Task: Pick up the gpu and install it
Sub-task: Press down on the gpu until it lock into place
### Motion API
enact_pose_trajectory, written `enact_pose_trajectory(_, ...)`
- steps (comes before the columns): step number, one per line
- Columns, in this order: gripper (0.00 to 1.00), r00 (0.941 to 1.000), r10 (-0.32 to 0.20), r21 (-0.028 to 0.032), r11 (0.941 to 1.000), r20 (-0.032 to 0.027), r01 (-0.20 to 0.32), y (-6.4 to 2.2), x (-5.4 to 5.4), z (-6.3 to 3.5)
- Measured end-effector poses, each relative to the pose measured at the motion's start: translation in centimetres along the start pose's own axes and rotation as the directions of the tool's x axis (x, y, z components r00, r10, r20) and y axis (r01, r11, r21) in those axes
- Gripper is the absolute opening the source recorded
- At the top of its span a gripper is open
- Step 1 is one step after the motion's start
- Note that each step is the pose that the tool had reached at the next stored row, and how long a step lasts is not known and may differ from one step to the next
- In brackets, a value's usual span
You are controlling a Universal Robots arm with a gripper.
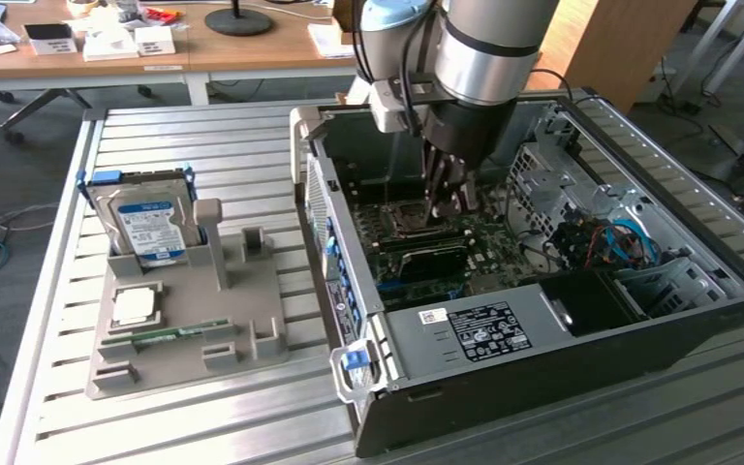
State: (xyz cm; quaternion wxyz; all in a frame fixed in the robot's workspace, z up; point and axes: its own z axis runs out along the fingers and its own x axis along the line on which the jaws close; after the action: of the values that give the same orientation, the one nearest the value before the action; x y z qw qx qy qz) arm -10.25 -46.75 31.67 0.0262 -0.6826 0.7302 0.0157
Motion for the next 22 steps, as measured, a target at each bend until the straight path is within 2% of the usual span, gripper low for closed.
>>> enact_pose_trajectory(22, 0.11, 1.0000, 0.000, -0.0001, 1.0000, 0.0000, 0.000, 0.06, -0.61, 1.08)
